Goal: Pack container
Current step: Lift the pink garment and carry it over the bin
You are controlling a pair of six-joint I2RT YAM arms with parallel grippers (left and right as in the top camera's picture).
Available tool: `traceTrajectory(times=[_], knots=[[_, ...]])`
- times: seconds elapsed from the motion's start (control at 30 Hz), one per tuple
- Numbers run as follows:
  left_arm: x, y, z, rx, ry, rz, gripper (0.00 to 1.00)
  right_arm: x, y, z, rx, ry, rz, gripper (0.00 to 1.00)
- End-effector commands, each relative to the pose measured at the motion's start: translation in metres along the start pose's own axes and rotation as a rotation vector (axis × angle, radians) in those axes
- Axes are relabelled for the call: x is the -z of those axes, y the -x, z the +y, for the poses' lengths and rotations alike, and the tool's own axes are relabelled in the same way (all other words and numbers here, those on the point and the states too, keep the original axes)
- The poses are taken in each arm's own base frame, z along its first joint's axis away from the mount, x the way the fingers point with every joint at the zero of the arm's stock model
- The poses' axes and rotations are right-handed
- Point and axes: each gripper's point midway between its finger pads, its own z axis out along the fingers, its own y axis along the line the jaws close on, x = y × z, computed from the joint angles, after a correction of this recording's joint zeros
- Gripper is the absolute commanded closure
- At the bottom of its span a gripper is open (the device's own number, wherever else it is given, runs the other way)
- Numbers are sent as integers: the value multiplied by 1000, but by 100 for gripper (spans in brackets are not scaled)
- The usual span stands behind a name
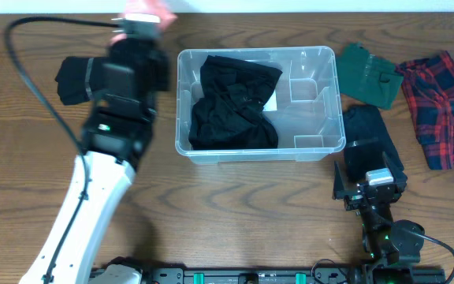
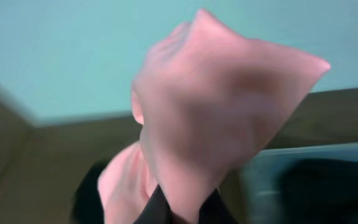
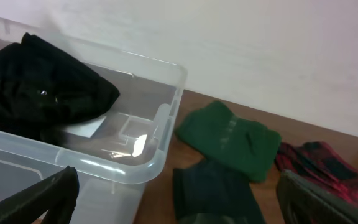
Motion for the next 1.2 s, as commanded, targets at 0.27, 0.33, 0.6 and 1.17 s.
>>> traceTrajectory(times=[0.27,0.33,0.6,1.17], knots=[[32,27,-178,-350,-535,-224,94,0,-1,-2,6,-8,1,1],[27,20,-199,-370,-598,-231,94,0,-1,-2,6,-8,1,1],[1,7,-241,-371,-676,-268,94,0,-1,-2,6,-8,1,1],[-25,-22,-288,-376,-775,-293,94,0,-1,-2,6,-8,1,1]])
